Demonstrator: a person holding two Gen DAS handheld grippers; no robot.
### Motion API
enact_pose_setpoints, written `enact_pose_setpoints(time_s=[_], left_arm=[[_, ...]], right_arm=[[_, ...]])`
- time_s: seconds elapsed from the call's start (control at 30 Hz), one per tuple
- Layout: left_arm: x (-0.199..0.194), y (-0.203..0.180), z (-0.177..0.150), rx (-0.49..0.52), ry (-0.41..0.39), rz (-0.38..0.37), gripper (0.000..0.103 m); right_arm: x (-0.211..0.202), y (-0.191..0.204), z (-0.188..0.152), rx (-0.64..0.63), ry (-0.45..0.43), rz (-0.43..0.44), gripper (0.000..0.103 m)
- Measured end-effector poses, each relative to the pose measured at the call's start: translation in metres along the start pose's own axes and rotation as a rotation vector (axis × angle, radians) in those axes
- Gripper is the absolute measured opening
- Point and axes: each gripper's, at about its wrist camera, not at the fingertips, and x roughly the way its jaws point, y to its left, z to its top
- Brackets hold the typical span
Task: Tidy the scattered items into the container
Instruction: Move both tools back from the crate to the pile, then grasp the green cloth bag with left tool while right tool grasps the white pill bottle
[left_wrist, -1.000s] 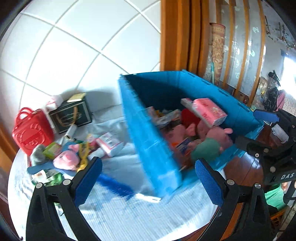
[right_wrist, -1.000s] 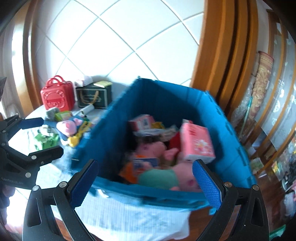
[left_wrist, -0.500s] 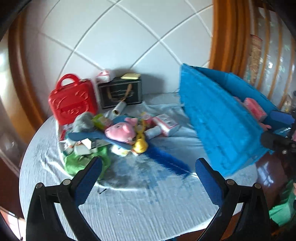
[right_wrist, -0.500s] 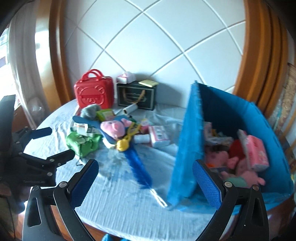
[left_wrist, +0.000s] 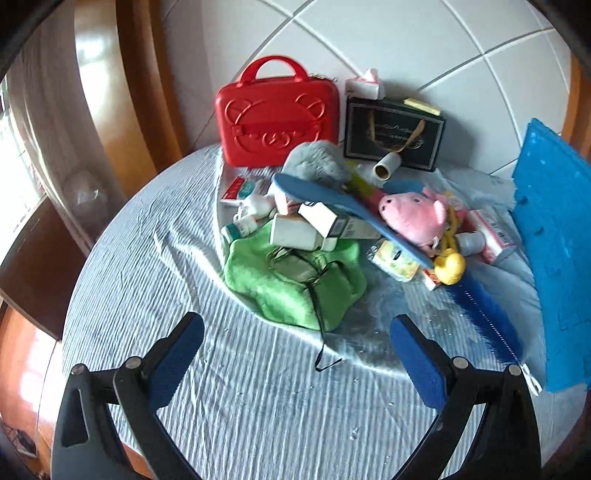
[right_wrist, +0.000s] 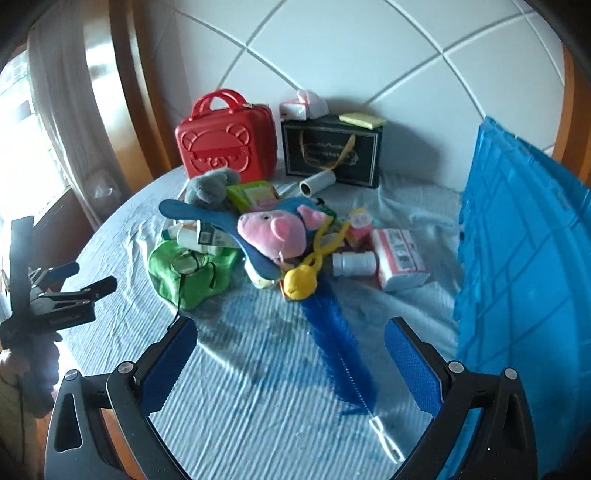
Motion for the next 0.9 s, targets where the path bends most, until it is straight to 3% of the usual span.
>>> enact_pose_setpoints(time_s=[0.23, 0.47, 0.6, 0.67, 0.83, 0.9], left_arm=[[0.067, 0.011, 0.000, 0.013, 0.096, 0.011, 0.102], [0.149, 0.017, 0.018, 0.037, 0.155, 0.016, 0.102], [0.188, 0.019, 0.025, 0.037, 0.129, 0.043, 0.095], [0.207, 0.016, 0.025, 0.042, 0.154, 0.012, 0.095], [0.235, 0.021, 0.017, -0.035, 0.160, -0.028, 0.103], [0.234, 0.020, 0.017, -0.011, 0.149, -0.041, 0.103]], right_arm=[[0.071, -0.002, -0.009, 0.053, 0.134, 0.016, 0.103], [0.114, -0.005, -0.016, 0.149, 0.215, -0.053, 0.103], [0.135, -0.010, -0.017, 0.210, 0.223, -0.102, 0.103], [0.143, -0.012, -0.018, 0.243, 0.214, -0.107, 0.103], [0.166, -0.007, -0.019, 0.268, 0.211, -0.102, 0.103], [0.175, -0.002, -0.018, 0.255, 0.208, -0.107, 0.103]])
